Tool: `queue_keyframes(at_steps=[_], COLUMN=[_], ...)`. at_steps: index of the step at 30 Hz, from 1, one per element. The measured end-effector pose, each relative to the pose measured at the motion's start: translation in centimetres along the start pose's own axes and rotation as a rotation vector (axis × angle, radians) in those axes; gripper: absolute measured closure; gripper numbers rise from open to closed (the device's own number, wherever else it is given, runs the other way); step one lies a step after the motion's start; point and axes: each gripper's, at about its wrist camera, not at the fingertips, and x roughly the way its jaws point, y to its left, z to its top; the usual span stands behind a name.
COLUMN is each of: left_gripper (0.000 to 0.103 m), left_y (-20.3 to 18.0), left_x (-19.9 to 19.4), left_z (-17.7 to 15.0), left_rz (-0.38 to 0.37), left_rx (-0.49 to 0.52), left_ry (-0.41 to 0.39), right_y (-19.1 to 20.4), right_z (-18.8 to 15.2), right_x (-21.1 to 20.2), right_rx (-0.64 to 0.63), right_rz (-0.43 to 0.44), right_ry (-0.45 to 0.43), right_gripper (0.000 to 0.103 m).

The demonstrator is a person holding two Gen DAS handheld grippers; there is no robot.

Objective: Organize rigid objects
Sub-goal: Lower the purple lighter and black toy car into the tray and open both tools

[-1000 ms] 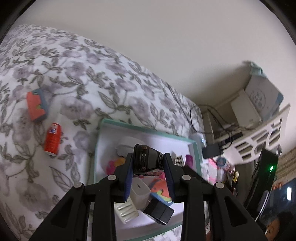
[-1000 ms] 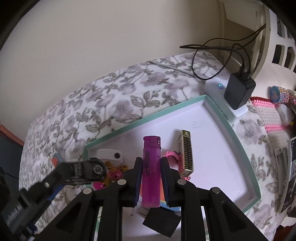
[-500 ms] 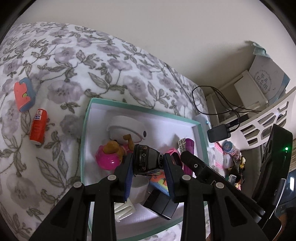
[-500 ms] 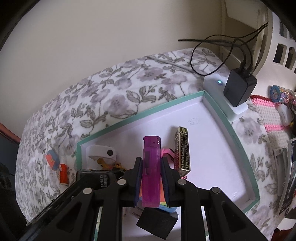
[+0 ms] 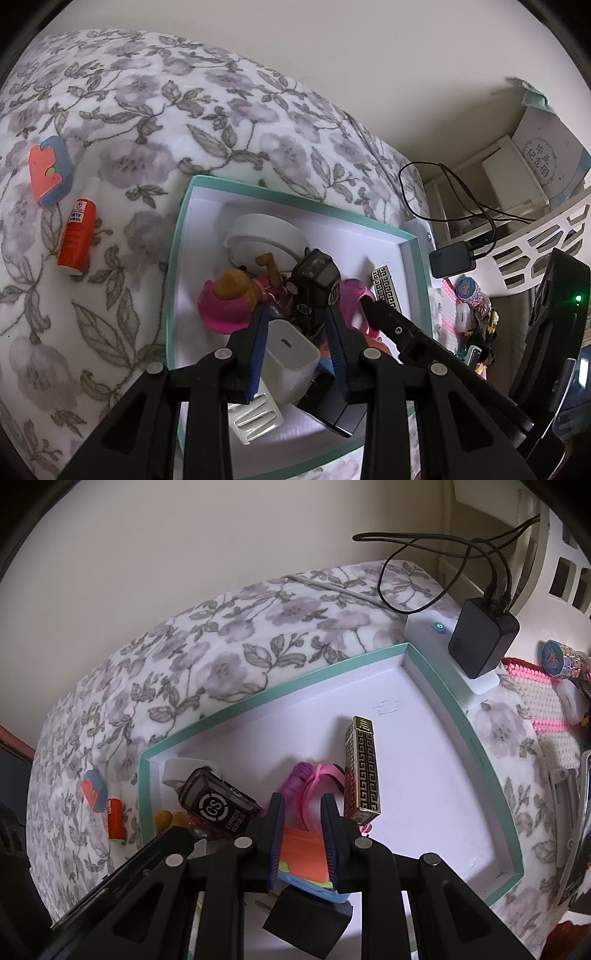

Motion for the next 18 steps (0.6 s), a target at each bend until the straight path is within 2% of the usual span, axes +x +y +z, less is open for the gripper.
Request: queue_keyframes(at_steps=[18], left_gripper=[0.070], left_y=[0.6], left_x=[-1.2], left_z=[0.7], left_rz=[0.071], left_rx=[-0.007], left_ry=[-0.039], right_y=[0.3], right_z=[0.0], right_x=[-0.1], right_rx=[-0.006], right_rz=[-0.018], right_ry=[0.000], right_gripper=[0.081])
